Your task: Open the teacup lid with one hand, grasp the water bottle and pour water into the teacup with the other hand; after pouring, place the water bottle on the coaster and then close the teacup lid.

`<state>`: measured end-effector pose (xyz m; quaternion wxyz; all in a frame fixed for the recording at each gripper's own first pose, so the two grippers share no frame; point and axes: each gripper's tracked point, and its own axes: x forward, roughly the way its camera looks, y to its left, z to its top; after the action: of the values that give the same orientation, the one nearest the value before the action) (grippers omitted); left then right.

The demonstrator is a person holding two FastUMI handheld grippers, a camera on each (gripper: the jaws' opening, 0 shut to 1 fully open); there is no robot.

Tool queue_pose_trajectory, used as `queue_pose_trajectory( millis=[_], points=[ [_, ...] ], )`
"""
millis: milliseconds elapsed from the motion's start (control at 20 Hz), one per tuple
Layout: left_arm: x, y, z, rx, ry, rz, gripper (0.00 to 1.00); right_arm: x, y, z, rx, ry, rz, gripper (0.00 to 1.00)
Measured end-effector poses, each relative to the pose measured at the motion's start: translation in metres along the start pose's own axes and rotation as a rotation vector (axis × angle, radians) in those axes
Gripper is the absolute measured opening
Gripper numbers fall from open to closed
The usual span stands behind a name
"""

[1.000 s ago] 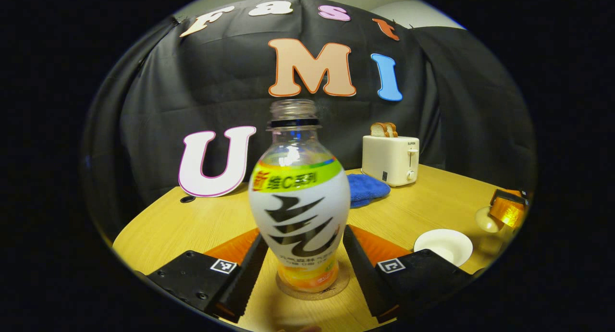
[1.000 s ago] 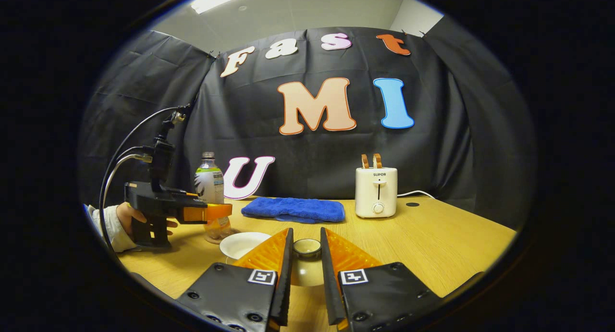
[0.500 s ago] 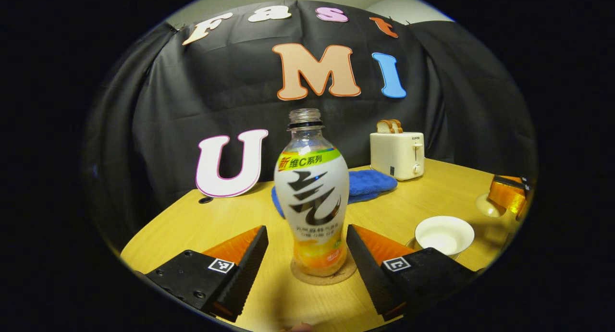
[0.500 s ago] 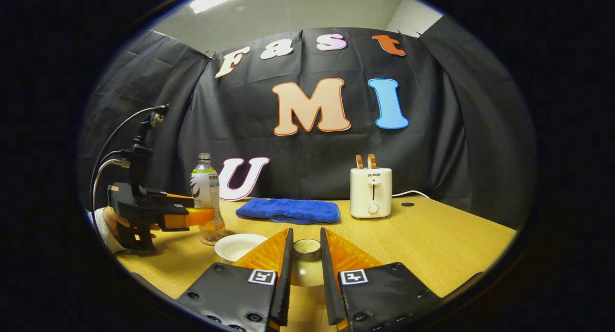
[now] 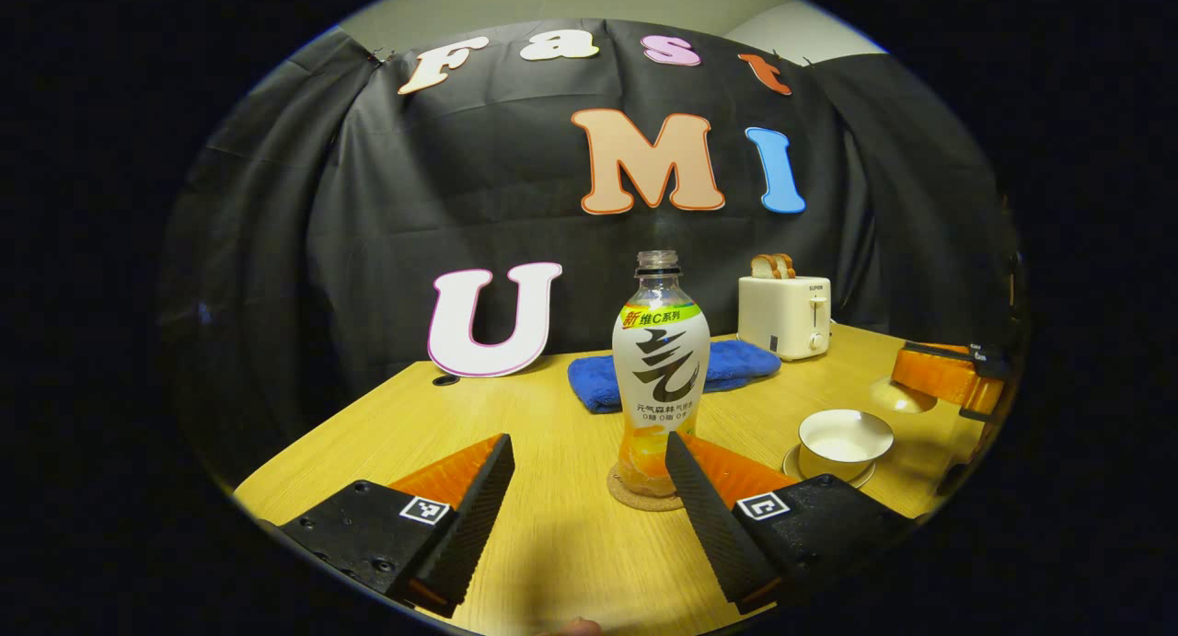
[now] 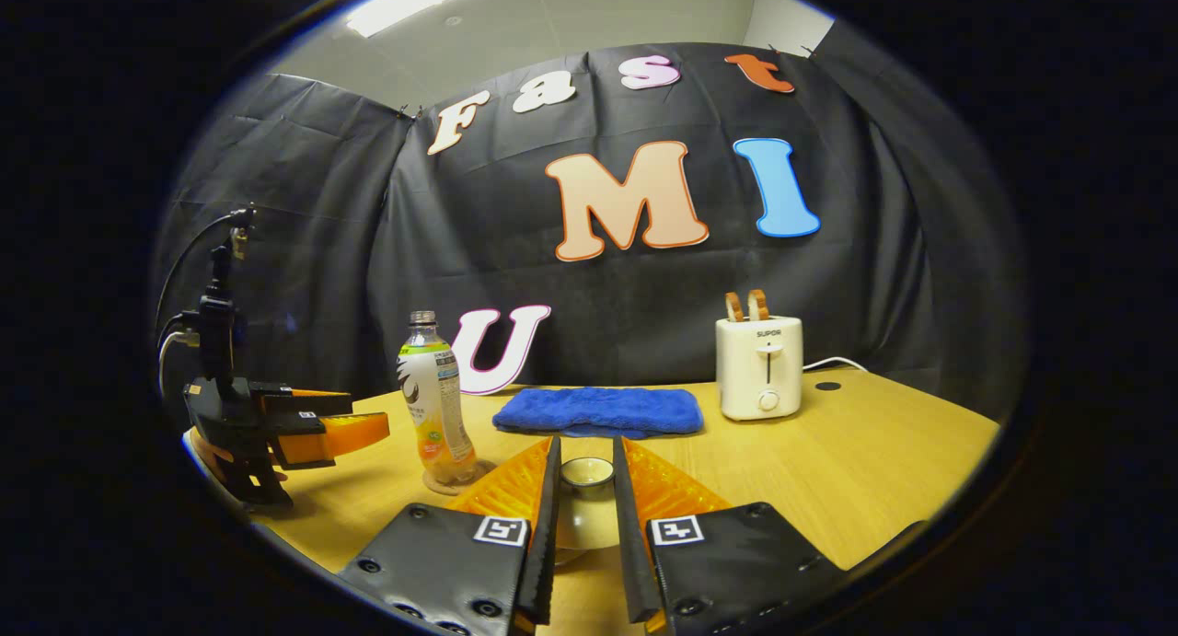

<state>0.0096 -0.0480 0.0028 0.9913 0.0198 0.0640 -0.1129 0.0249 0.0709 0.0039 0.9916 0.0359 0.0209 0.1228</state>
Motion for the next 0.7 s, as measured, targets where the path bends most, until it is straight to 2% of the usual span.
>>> queue_pose_trajectory(
  millis=[300, 700],
  points=[
    [-0.017, 0.018, -0.001, -0.016, -0.015, 0.031, 0.96, 0.016, 0.028, -0.014, -0.023, 0.041, 0.022, 0.34],
    [-0.026, 0.023, -0.001, -0.034, -0.038, 0.026, 0.96, 0.031, 0.033, -0.030, -0.036, 0.090, -0.007, 0.34]
  ],
)
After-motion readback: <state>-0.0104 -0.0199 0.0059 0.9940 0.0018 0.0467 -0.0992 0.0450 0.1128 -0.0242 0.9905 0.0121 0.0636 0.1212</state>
